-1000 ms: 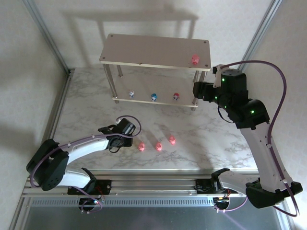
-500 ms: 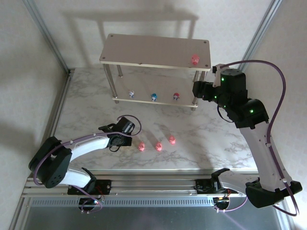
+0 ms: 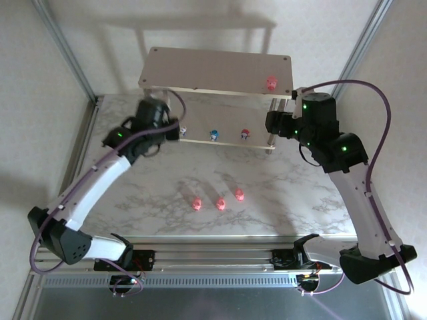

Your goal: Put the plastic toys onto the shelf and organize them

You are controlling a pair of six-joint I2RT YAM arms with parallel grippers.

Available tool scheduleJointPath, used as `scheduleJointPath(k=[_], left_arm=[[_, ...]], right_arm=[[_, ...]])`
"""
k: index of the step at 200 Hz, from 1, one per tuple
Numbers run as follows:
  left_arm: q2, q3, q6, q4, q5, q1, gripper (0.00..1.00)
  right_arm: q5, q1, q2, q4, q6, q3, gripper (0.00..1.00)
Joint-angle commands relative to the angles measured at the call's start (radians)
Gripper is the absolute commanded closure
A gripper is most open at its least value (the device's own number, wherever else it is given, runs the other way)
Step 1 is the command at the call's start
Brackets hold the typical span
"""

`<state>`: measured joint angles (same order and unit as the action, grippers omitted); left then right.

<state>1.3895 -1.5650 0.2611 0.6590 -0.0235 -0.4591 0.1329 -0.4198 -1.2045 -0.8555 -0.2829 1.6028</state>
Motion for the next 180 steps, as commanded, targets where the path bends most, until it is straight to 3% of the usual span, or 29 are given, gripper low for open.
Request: scheduleJointPath(k=[1, 28, 64, 110, 180], left_arm=[[0.096, -0.253, -0.15, 0.155, -0.012, 0.055, 0.89], [0.252, -0.549, -0.205, 0.198, 0.022, 0.12, 0.89], [0.407, -0.74, -0.207, 0.206, 0.124, 0.187, 0.88], [0.487, -0.793, -0.194, 0.197, 0.186, 0.245, 0.88], [0.519, -0.793, -0.197, 0.197, 0.203, 0.262, 0.88]], right_arm=[[-0.009, -0.009, -0.014, 0.032, 0.003, 0.039, 0.26], [-0.02, -0.015, -0.049, 0.035, 0.008, 0.071, 0.26], [-0.026, -0.023, -0.083, 0.042, 0.022, 0.105, 0.26], [-0.025, -0.025, -0.096, 0.05, 0.027, 0.123, 0.26], [-0.035, -0.032, -0.119, 0.056, 0.022, 0.131, 0.25]])
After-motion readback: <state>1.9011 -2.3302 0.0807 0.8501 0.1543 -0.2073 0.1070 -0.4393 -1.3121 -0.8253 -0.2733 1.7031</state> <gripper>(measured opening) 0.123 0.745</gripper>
